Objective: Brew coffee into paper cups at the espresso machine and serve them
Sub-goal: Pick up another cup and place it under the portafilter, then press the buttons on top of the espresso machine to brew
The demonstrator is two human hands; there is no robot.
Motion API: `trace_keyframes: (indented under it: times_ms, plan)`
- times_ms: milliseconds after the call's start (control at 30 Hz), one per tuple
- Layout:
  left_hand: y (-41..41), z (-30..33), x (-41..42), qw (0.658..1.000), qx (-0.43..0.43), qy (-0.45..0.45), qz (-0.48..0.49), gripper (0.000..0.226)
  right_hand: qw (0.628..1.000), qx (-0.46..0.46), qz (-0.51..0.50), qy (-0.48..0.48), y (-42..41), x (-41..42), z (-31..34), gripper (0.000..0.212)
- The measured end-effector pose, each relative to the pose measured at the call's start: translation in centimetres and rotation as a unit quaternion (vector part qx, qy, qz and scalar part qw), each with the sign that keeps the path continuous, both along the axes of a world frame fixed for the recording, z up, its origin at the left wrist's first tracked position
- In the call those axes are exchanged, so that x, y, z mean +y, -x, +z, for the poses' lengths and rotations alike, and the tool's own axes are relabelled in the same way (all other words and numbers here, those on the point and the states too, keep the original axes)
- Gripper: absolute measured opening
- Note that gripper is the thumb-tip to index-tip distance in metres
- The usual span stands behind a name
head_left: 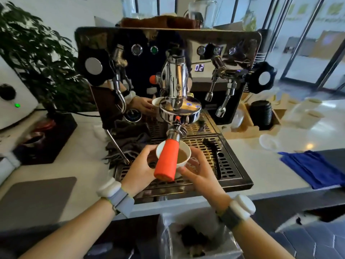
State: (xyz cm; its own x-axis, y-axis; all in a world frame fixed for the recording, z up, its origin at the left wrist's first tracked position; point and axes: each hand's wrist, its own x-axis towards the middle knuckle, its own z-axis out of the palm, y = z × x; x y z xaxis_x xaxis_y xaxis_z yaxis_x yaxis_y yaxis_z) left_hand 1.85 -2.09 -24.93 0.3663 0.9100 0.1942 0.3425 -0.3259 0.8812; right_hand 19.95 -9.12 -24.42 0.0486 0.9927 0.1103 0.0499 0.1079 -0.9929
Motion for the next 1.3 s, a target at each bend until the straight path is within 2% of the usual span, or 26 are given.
trace_keyframes:
  times_ms: [133, 267, 333, 433, 633, 800, 1033, 1167, 1300]
  plan:
    - [-0.6, -0.7, 0.7, 0.999, -0.014, 0.046, -0.014, 0.064, 1.000, -0.004, -0.004, 0.008, -0.5, 0.0, -0.3, 0.053]
    - [-1.4, -1.3, 2.4, 0.995, 0.020, 0.094, -0.027, 0.040, 1.000, -0.005, -0.006, 0.006, -0.4, -0.1, -0.2, 0.053]
    - [-1.1, -1.3, 2.1, 0.996, 0.031, 0.081, -0.026, 0.047, 1.000, -0.003, -0.012, 0.011, -0.3, -0.2, -0.1, 0.053]
    - [0.0, -0.4, 0.8, 0.997, 0.036, 0.048, -0.048, 0.070, 0.999, -0.011, -0.025, 0.021, -0.1, -0.5, 0.1, 0.053]
    - [1.9, 1.5, 0.4, 0.994, 0.052, 0.047, -0.080, 0.078, 0.996, -0.027, -0.080, 0.031, -0.2, -1.0, 1.8, 0.056]
    - [3.1, 4.2, 1.5, 0.999, -0.008, 0.028, -0.038, 0.061, 0.990, -0.032, -0.133, -0.047, -0.6, -1.3, 5.2, 0.050]
    - [2.1, 11.2, 1.6, 0.988, -0.065, -0.141, -0.008, 0.040, 0.972, -0.045, -0.145, -0.181, -1.2, -0.5, 12.1, 0.051]
    - [1.1, 16.3, 2.0, 0.975, -0.094, -0.201, 0.001, 0.039, 0.959, -0.051, -0.143, -0.240, -1.7, 0.4, 16.7, 0.048]
    - [0.1, 18.3, 1.6, 0.977, -0.076, -0.196, -0.021, 0.036, 0.952, -0.080, -0.124, -0.268, -1.6, 1.8, 19.3, 0.045]
